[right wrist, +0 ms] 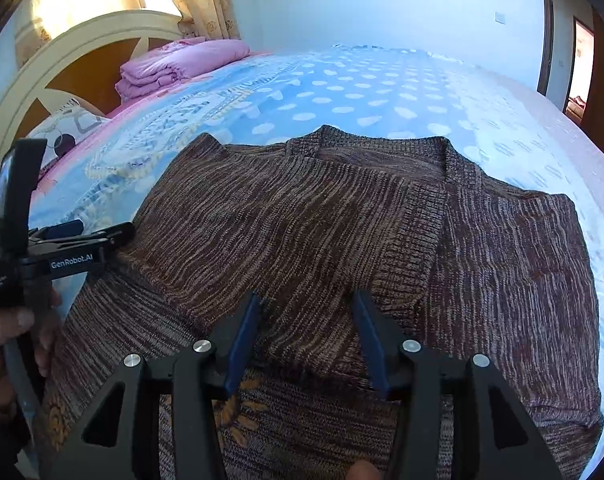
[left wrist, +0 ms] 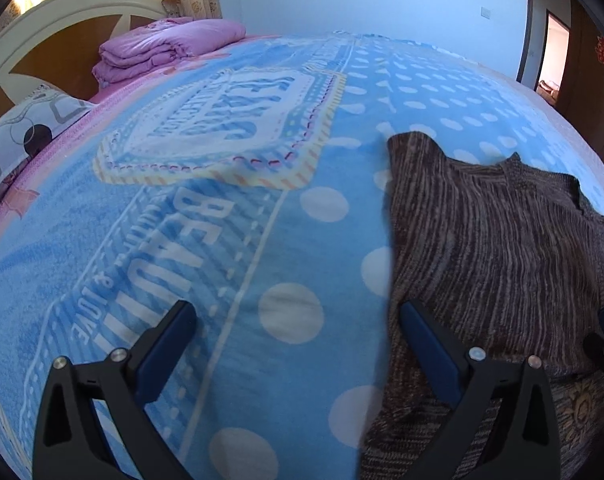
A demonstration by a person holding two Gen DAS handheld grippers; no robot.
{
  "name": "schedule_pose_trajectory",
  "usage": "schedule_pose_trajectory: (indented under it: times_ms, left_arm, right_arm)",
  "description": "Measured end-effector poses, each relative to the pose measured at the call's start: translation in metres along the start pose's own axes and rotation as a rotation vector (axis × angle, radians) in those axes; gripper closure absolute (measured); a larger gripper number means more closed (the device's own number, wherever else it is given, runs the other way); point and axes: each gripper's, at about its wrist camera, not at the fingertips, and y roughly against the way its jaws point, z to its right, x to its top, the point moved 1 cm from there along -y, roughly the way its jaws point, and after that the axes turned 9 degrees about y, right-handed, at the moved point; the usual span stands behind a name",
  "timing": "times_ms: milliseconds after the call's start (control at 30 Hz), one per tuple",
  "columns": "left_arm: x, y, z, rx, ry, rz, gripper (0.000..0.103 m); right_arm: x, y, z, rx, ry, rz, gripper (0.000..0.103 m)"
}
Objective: Fold small clothes
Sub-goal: 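Open the right tool and smooth the folded sweater side flat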
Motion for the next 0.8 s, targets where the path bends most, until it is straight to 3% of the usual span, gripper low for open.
schedule_pose_trajectory:
  times_ms: [200, 800]
  left_arm:
    - [-0.005, 0.012, -0.004, -0.063, -0.002, 0.002, 0.000]
    - [-0.035, 0.047, 0.000, -0.142, -0.054, 0.000, 0.000]
  right_arm:
    - [-0.008, 0.027, 0.017, 0.014, -0.086, 0.071, 0.048]
    - [-0.043, 0.056, 0.035, -0.045, -0.138, 0.032, 0.047]
